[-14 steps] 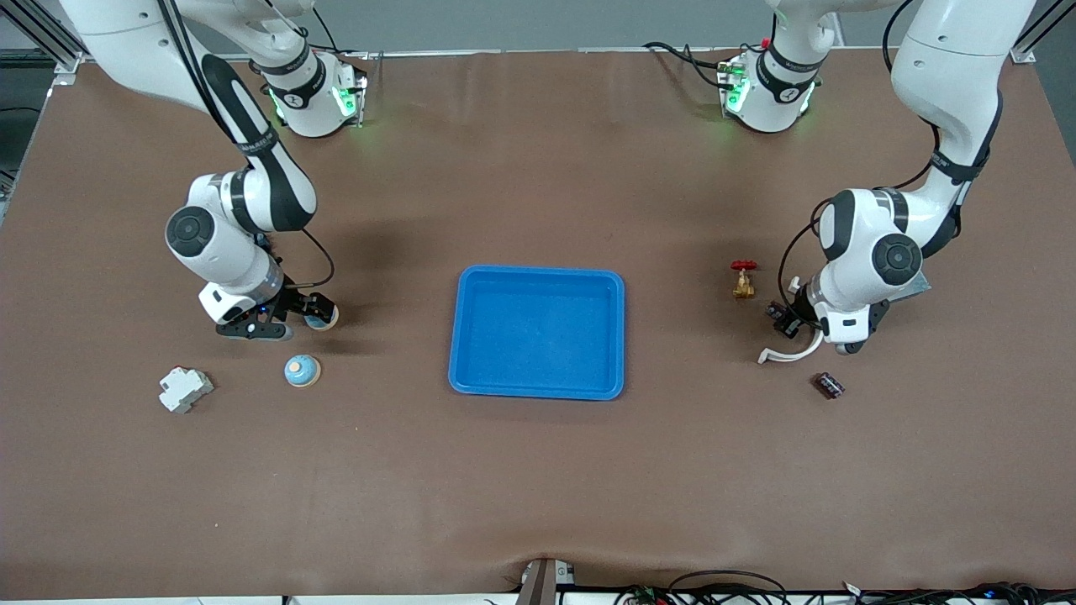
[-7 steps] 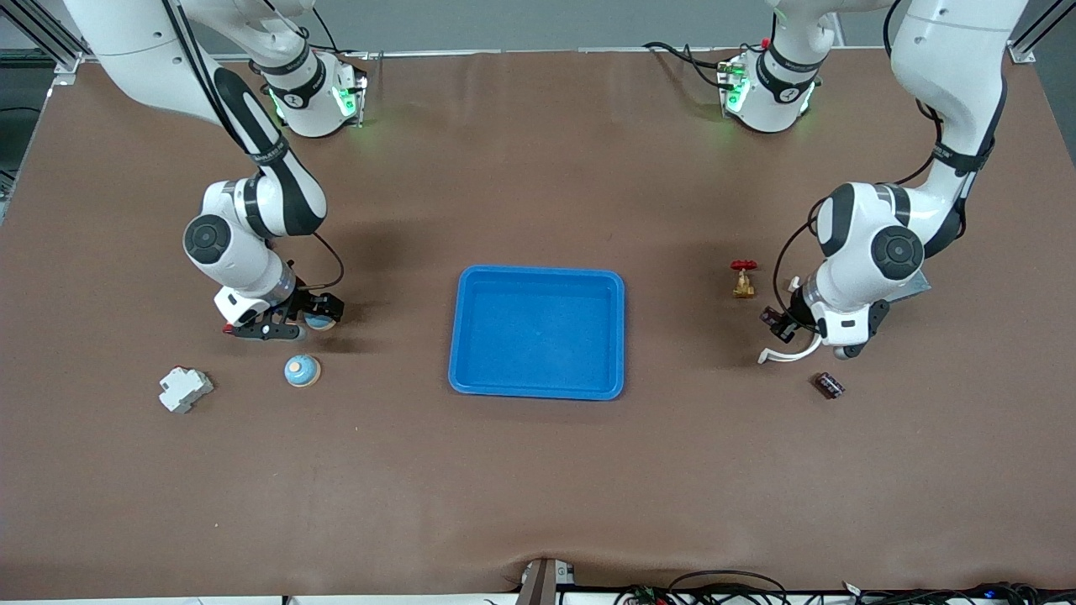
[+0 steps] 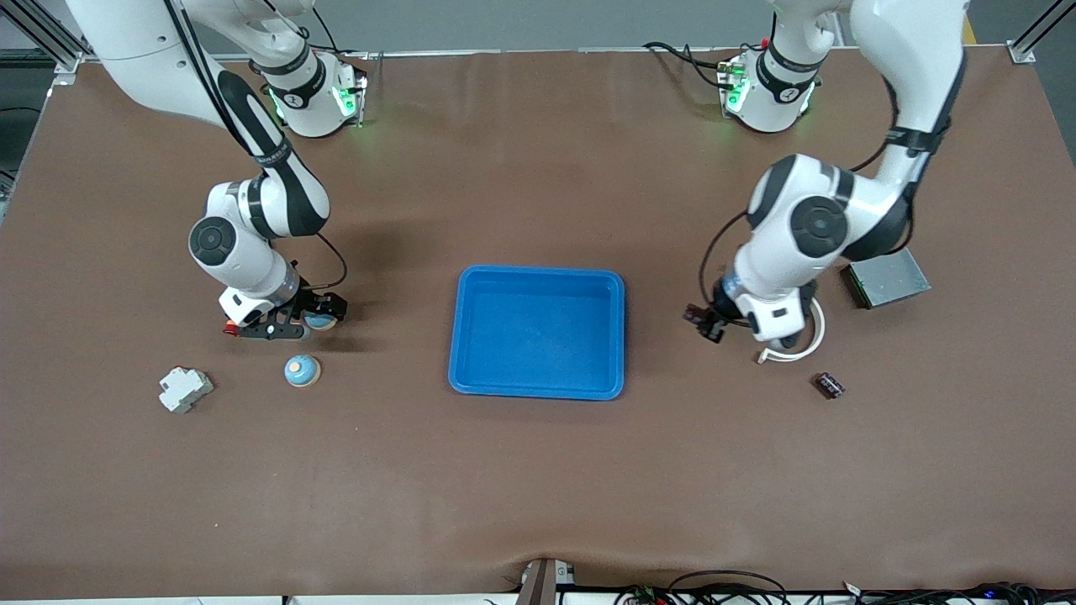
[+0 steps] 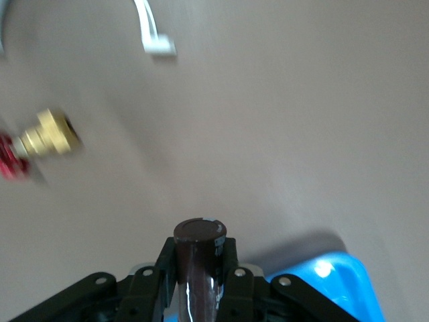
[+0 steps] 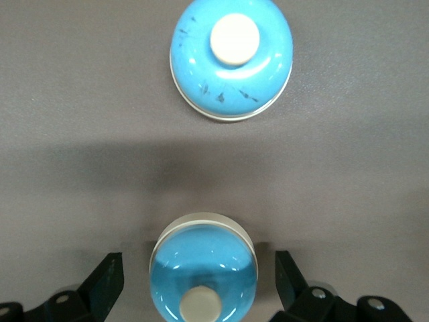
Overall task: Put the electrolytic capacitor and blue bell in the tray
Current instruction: 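Place the dark capacitor in the blue tray with the left gripper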
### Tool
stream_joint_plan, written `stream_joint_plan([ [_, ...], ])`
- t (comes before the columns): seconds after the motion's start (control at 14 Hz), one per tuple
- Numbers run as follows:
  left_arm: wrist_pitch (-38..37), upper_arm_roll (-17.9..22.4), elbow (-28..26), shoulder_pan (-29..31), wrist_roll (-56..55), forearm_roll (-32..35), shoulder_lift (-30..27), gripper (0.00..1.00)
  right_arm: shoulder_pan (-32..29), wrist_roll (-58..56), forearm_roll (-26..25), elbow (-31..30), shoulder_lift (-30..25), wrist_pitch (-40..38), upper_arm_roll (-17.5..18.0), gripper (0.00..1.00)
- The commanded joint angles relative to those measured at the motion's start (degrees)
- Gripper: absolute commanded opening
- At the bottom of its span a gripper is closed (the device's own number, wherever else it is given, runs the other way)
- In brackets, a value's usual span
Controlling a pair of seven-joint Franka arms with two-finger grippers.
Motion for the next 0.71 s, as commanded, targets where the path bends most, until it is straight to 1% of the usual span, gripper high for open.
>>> stream_joint_plan([
  [0.0,-1.3,0.3,7.3,-5.8,-9.2,1.0,6.1,0.00,0.4,1.1,-1.4,0.0,0.6,0.4,-0.5,1.00],
  [0.07,-1.3,0.3,9.1,-7.4,-11.7,1.1,7.7,0.00,0.4,1.1,-1.5,0.0,0.7,0.4,-0.5,1.00],
  [0.21,-1.3,0.6,10.4,-10.9,-15.2,1.2,9.5,0.00,0.4,1.1,-1.5,0.0,0.8,0.4,-0.5,1.00],
  [0.28,-1.3,0.7,10.6,-12.3,-16.0,1.2,10.3,0.00,0.4,1.1,-1.5,0.0,0.7,0.4,-0.5,0.89],
  [0.36,-1.0,0.8,10.8,-13.6,-16.7,1.2,11.5,0.00,0.4,1.1,-1.6,0.0,0.7,0.4,-0.5,0.63],
  [0.43,-0.8,1.0,11.5,-15.1,-17.9,1.2,13.2,0.00,0.4,1.0,-1.9,0.0,0.7,0.4,-0.5,0.28],
  [0.5,-0.8,1.5,12.2,-16.5,-18.7,1.3,14.4,0.00,0.3,1.0,-2.4,0.0,0.7,0.4,-0.5,0.00],
  [0.64,-0.9,2.6,12.0,-17.7,-18.9,1.3,15.8,0.00,0.4,1.2,-2.3,0.4,0.7,0.0,-0.5,0.00],
])
